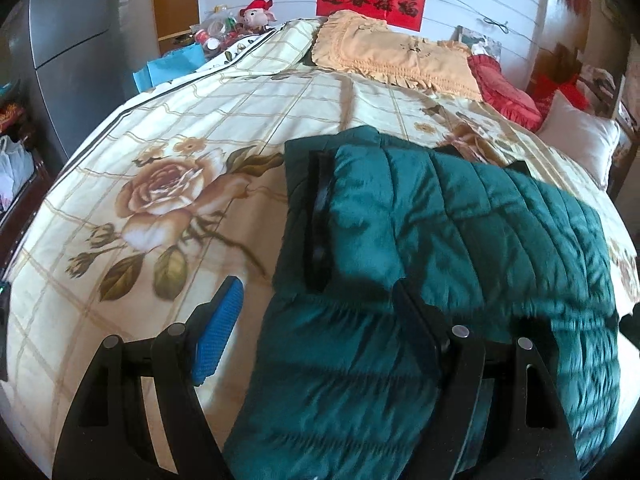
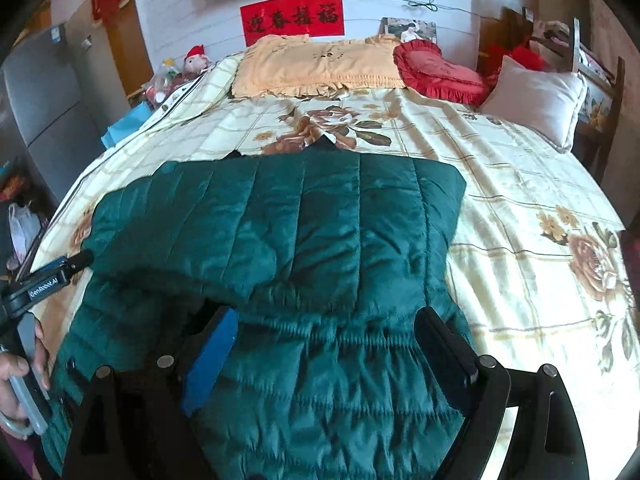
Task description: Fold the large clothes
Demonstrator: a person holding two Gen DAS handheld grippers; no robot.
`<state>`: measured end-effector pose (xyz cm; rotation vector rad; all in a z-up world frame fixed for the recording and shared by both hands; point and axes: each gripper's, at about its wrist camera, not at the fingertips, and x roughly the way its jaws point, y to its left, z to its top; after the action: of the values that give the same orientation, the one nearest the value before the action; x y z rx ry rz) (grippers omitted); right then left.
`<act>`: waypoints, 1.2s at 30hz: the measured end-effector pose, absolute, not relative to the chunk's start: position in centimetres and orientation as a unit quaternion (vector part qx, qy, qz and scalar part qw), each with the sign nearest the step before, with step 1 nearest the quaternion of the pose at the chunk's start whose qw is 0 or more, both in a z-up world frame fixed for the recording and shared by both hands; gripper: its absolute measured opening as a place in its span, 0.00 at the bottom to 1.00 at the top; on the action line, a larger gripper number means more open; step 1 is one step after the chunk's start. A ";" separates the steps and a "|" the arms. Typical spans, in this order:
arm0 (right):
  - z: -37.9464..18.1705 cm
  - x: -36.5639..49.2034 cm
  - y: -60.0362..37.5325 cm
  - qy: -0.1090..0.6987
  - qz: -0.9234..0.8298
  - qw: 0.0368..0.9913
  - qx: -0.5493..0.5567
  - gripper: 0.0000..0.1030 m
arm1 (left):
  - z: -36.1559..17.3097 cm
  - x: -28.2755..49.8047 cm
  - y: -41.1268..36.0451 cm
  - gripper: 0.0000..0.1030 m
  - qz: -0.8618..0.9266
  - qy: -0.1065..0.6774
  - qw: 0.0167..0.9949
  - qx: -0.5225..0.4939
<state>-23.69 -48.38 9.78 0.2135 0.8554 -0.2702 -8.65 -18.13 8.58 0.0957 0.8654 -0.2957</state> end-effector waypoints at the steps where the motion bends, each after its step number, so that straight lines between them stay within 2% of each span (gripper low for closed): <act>1: 9.9 -24.4 -48.1 0.413 -0.129 0.896 0.099 0.86 | 8.7 -9.3 -17.7 0.75 -0.145 0.418 0.896 0.049; 14: 9.4 -33.7 -45.5 0.420 -0.121 0.895 0.093 0.86 | 9.4 -18.9 -11.0 0.75 -0.172 0.404 0.897 0.052; 24: 7.9 -42.2 -46.0 0.472 -0.107 0.869 0.099 0.86 | 6.9 -23.3 -5.6 0.75 -0.191 0.472 0.860 0.026; 30: 5.8 -46.7 -48.6 0.513 -0.102 0.836 0.167 0.86 | 4.8 -24.1 -3.1 0.75 -0.196 0.522 0.830 -0.009; 36: 3.7 -48.3 -49.7 0.516 -0.066 0.820 0.238 0.86 | 3.8 -24.2 -3.1 0.75 -0.216 0.550 0.806 -0.029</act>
<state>-48.29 -49.70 3.74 0.5063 1.0996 -0.1413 -24.21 -3.11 3.79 -0.0629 1.1772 -0.4625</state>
